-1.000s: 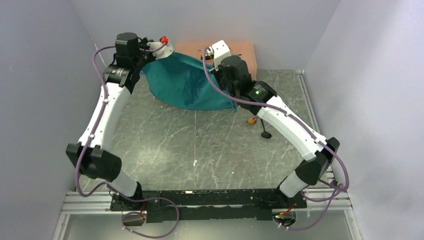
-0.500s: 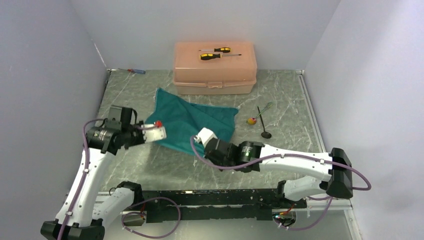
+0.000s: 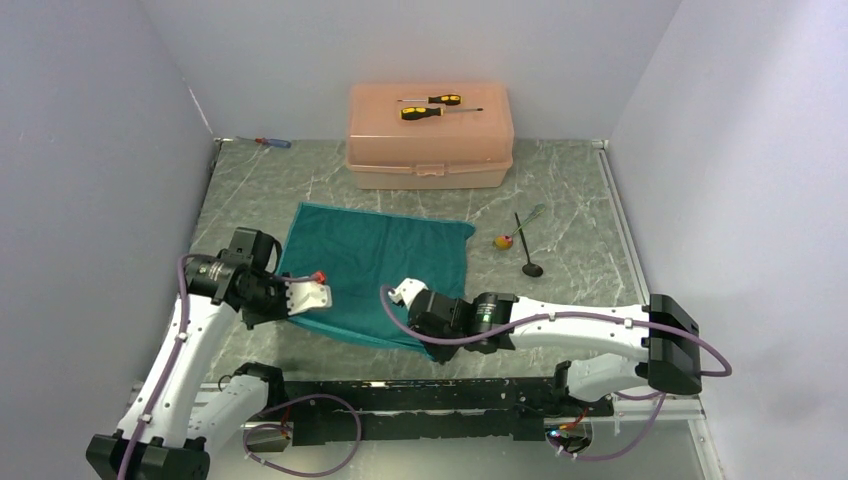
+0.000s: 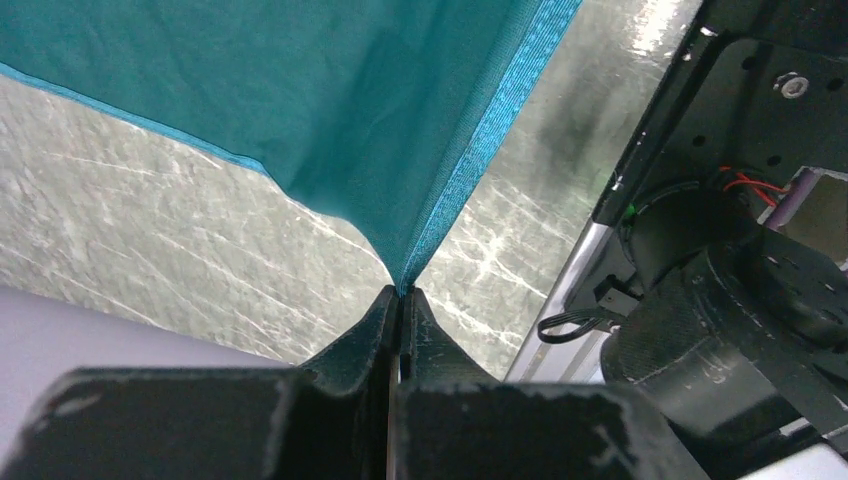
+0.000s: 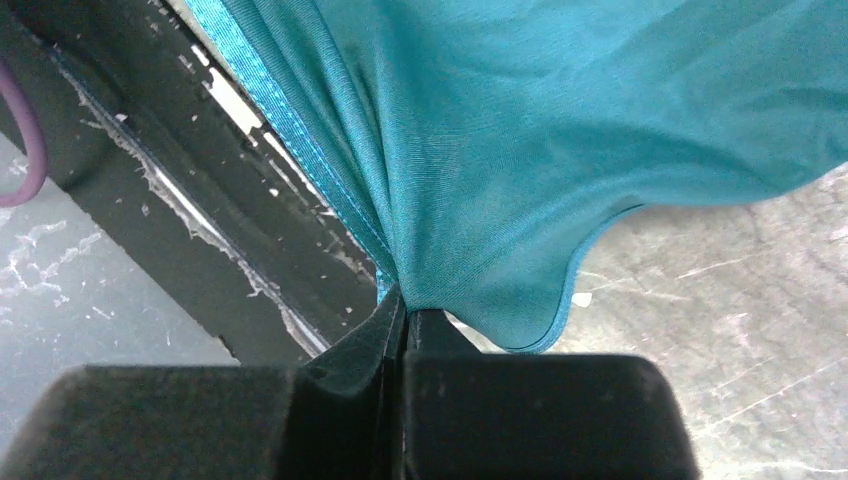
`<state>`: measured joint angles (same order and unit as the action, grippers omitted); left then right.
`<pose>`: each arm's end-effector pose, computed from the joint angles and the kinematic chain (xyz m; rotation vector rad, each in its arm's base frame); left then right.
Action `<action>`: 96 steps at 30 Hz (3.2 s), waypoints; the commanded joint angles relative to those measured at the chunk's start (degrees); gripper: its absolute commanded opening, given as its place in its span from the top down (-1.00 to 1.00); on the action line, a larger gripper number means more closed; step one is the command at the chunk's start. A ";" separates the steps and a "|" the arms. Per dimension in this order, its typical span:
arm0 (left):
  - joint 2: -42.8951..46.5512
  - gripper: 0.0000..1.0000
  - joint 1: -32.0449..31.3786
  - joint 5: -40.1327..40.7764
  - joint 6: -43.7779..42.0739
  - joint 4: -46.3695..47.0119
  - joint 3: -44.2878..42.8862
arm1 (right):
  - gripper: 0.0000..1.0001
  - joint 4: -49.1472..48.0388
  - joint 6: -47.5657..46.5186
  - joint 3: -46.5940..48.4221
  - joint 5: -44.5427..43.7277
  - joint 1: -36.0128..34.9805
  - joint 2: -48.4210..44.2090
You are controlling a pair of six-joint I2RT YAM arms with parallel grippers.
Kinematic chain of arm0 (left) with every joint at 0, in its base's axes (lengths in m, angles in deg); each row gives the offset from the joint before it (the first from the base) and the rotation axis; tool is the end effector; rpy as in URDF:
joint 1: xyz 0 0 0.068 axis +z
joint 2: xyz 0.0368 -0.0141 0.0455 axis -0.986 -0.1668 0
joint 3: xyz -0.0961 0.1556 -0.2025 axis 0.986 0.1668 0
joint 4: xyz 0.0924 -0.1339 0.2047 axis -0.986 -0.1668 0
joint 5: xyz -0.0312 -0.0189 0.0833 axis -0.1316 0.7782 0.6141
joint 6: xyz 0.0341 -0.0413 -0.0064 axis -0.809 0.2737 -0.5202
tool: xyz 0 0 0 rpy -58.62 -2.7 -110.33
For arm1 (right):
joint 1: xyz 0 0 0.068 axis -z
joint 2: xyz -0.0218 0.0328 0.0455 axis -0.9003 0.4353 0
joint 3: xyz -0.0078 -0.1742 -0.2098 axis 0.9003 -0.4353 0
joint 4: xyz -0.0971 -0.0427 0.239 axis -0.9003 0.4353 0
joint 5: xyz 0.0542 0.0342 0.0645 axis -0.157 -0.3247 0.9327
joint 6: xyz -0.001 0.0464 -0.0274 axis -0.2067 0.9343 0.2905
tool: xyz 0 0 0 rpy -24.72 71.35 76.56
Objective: Fold the napkin into a case and place the utensils inside
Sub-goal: Flatten out the crumpled napkin at the center of the board, then fold and flatten the napkin at the center of the board, then smooth out the rectangle-folded napkin at the center of the board.
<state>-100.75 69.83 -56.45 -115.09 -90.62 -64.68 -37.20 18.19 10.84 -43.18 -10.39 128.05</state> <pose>0.1185 -0.0270 0.2911 1.7798 2.2150 0.0098 0.0731 0.2492 0.2379 -1.1163 2.4151 0.4534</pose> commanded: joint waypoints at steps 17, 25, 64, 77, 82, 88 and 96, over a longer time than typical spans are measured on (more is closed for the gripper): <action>-40.06 0.95 -0.28 10.50 5.90 52.94 -10.37 | 0.90 -9.85 -17.03 13.38 5.73 31.38 21.65; -56.96 0.95 -0.33 18.17 7.29 62.56 -17.67 | -0.49 -12.30 -14.72 21.59 -1.77 38.64 30.42; -44.95 -0.41 14.70 2.32 13.25 42.02 -4.63 | -0.07 -20.89 18.32 -5.64 -33.44 13.48 14.43; -48.66 0.94 14.70 4.86 5.77 55.38 4.88 | 0.71 -17.08 18.05 -10.08 -37.51 13.91 8.68; -48.65 0.95 14.74 5.61 4.20 56.85 6.40 | 0.72 -14.93 16.95 -11.91 -36.98 17.31 7.44; -46.29 0.95 14.28 2.58 5.28 53.55 5.36 | -0.01 -12.61 17.03 -10.11 -38.47 16.77 3.85; -45.39 0.95 13.89 1.23 6.82 50.59 3.83 | -0.24 -9.70 25.16 -0.26 -42.13 7.24 12.99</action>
<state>-145.19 84.19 -49.61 -109.91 -33.75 -61.48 -49.24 38.02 4.39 -81.17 -0.44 135.57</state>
